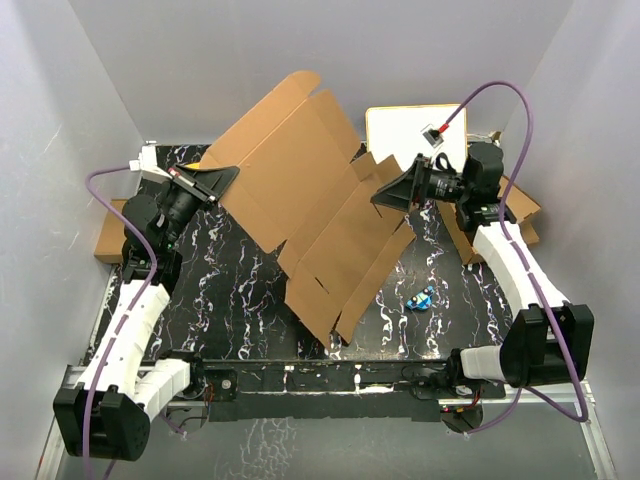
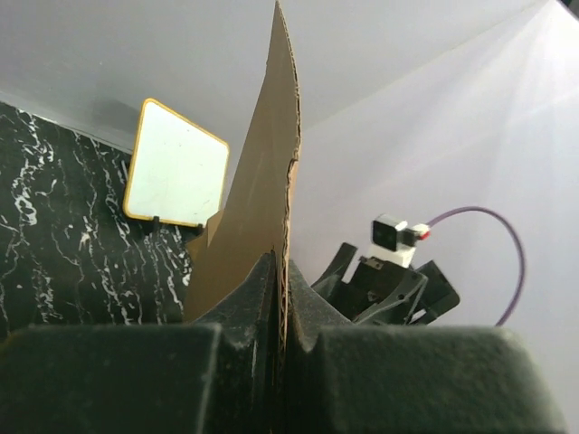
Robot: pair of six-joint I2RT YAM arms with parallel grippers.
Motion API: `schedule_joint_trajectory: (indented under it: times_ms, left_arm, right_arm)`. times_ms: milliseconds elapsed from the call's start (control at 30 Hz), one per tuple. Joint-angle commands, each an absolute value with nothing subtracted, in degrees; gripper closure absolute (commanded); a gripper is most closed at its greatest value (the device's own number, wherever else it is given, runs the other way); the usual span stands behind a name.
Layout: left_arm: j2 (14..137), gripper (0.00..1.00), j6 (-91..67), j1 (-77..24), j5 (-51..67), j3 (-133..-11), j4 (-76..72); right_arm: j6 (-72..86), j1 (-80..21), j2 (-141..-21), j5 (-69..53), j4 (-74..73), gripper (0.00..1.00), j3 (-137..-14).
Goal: Fold the paper box
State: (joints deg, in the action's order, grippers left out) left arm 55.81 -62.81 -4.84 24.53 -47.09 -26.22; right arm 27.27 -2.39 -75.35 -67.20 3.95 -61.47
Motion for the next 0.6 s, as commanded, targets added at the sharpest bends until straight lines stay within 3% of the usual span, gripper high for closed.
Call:
schedule_joint_trajectory:
  times_ms: [0, 200, 567]
  left_arm:
    - [51.13, 1.0, -69.51, -4.74, 20.55, -44.7, -33.94]
    - [49.6, 1.0, -71.69, -5.87, 16.53, -44.09, -34.95]
    - [52.74, 1.0, -74.14, -12.23, 12.83, -45.29, -37.69]
  right_arm:
    - [45.58, -5.96, -74.6, -63.24, 7.42, 0.25, -60.77]
    - [57.0, -8.01, -76.05, -59.46, 12.03, 0.19, -55.97]
    - [60.95, -12.52, -80.56, -55.67, 14.65, 0.16, -58.82]
